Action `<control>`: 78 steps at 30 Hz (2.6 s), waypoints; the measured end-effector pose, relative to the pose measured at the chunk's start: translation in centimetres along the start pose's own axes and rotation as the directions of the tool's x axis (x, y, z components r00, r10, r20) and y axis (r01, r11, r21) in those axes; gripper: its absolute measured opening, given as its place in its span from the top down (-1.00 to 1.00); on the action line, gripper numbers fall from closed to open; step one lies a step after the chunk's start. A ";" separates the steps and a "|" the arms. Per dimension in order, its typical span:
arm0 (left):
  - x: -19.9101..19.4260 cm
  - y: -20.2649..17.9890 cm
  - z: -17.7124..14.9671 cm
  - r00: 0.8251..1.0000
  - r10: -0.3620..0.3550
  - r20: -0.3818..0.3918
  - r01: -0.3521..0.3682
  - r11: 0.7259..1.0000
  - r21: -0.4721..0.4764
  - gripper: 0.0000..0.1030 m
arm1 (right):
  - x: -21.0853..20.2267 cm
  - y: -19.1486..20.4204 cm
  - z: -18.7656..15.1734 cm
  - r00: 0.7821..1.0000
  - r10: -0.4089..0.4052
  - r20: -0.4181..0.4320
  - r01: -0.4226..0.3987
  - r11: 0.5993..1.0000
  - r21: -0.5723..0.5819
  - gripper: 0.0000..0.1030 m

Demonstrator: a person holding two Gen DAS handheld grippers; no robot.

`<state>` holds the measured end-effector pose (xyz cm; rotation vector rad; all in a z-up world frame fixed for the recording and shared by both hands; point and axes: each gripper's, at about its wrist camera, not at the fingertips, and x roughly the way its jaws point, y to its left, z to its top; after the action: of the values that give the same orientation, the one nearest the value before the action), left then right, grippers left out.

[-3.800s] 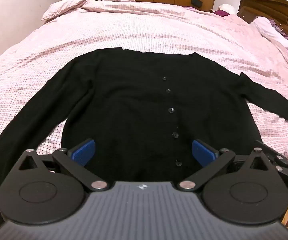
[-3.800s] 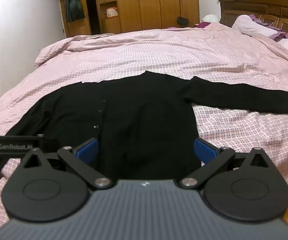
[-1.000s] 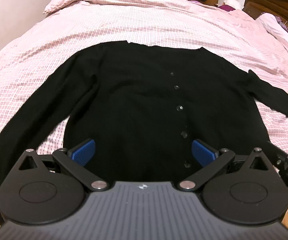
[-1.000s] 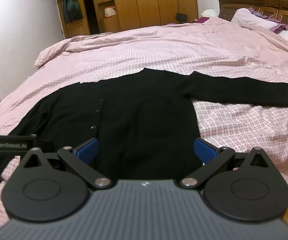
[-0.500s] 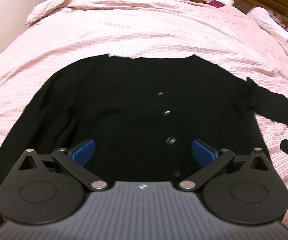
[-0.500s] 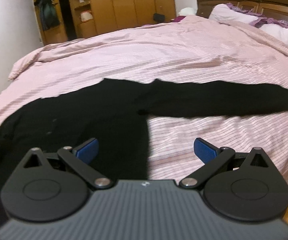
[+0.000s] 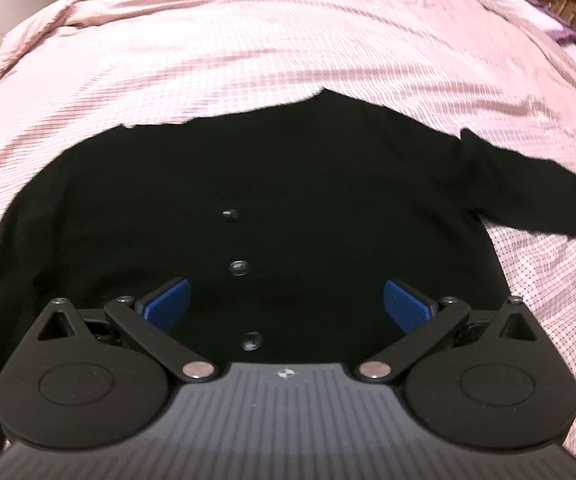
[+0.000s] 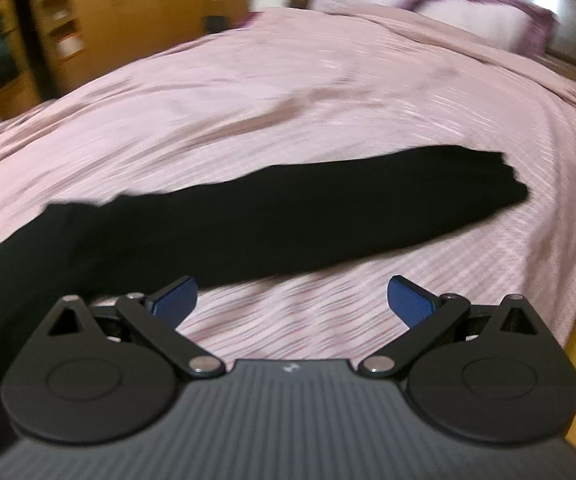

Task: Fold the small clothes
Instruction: 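Move the right gripper to the cardigan sleeve cuff and close on it, then lift the sleeve with the right gripper and fold it across the cardigan body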

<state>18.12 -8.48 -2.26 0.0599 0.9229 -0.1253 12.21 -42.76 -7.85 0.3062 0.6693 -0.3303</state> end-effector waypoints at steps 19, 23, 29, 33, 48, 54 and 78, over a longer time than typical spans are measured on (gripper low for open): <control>8.2 -3.8 0.3 0.993 0.000 -0.115 0.005 0.999 0.049 -1.00 | 9.3 -9.3 1.8 1.000 0.008 -0.001 -0.007 0.963 0.271 -1.00; 8.6 -3.9 0.0 0.994 0.004 -0.109 0.002 0.998 0.059 -1.00 | 9.0 -9.1 2.1 1.000 0.011 -0.006 -0.009 0.970 0.244 -1.00; 8.8 -3.8 -0.2 0.994 0.000 -0.109 0.005 0.999 0.047 -1.00 | 9.3 -9.1 3.1 0.997 0.044 0.070 -0.064 0.949 0.309 -0.96; 8.9 -3.8 -0.1 0.994 0.000 -0.110 0.006 0.999 0.054 -1.00 | 9.9 -9.3 3.3 0.996 0.004 0.093 -0.035 0.945 0.327 -0.60; 8.6 -3.9 -0.5 0.995 0.001 -0.096 0.005 0.998 0.064 -1.00 | 6.8 -9.0 5.0 0.975 0.067 0.211 -0.124 0.954 0.273 0.79; 8.6 -3.9 -0.5 0.995 0.001 -0.096 0.005 0.998 0.064 -1.00 | 5.1 -7.7 6.2 0.957 0.126 0.261 -0.191 0.951 0.244 0.80; 7.1 -2.2 0.5 0.993 -0.049 -0.107 0.048 0.999 -0.011 -1.00 | -1.0 5.1 8.8 0.848 0.444 0.290 -0.462 0.887 -0.006 0.81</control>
<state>22.44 -11.34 -7.58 0.0364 1.0326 -0.1640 18.33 -41.29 0.18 0.4584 0.2855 0.0620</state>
